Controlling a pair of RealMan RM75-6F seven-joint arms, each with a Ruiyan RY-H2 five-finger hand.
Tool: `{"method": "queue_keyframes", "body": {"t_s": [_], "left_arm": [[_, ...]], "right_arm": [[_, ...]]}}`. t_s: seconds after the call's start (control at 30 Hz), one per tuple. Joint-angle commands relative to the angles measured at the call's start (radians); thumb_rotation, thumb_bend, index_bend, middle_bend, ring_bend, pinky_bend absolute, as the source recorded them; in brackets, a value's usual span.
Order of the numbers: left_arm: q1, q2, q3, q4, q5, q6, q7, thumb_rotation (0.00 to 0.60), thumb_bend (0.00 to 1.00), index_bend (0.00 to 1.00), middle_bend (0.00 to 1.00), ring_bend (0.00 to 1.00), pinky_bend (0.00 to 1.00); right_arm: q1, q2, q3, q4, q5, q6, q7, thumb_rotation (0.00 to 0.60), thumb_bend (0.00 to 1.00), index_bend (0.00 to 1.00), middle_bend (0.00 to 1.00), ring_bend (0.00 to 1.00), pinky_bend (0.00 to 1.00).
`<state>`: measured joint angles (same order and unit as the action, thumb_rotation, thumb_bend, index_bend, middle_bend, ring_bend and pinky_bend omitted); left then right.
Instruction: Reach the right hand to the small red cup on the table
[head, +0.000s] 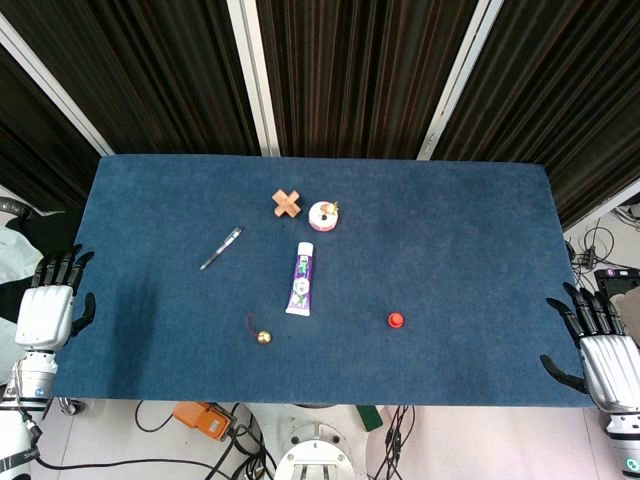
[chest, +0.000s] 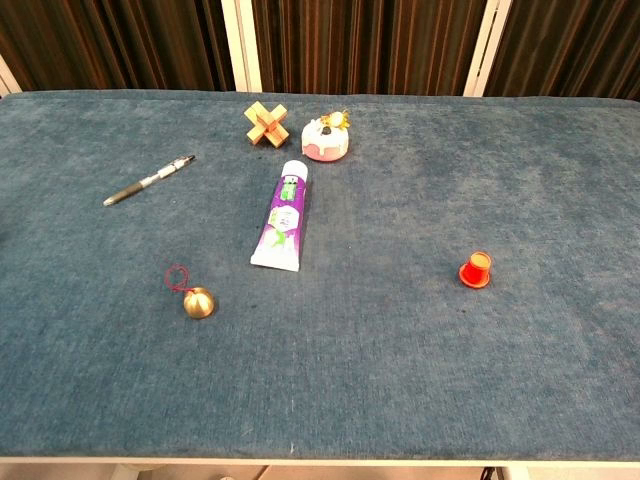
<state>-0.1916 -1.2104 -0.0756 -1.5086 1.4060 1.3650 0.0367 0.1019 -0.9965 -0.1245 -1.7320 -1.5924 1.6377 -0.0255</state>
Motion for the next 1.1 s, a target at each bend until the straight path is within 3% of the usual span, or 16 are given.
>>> {"method": "queue_keyframes", "body": {"t_s": [0.03,0.4,0.6,0.9,1.1], "left_arm": [[0.0,0.0,0.001,0.0,0.002,0.001,0.003,0.6,0.53,0.11,0.03,0.05,0.04],[0.0,-0.002,0.005,-0.002,0.012,0.007,0.017,0.6,0.53,0.11,0.03,0.05,0.04],[0.001,-0.008,0.003,-0.014,0.006,0.009,0.027,0.6,0.53,0.11,0.03,0.05,0.04],[0.003,0.001,0.006,-0.017,0.009,0.011,0.019,0.6,0.53,0.11,0.03,0.05,0.04],[0.004,0.0,0.01,-0.022,0.017,0.015,0.032,0.6,0.53,0.11,0.03,0.05,0.04]], "right_arm": [[-0.003,-0.007,0.01,0.005,-0.002,-0.021,-0.015,0.6,0.39,0.21,0.08,0.04,0.0],[0.016,-0.054,0.048,0.035,0.037,-0.129,-0.045,0.6,0.39,0.21,0.08,0.04,0.0],[0.034,-0.089,0.067,0.072,0.034,-0.173,0.006,0.6,0.39,0.24,0.08,0.04,0.0],[0.22,-0.211,0.139,0.162,0.066,-0.456,0.109,0.6,0.39,0.31,0.08,0.04,0.0],[0.335,-0.355,0.18,0.24,0.104,-0.609,0.053,0.6,0.39,0.36,0.08,0.04,0.0]]}}
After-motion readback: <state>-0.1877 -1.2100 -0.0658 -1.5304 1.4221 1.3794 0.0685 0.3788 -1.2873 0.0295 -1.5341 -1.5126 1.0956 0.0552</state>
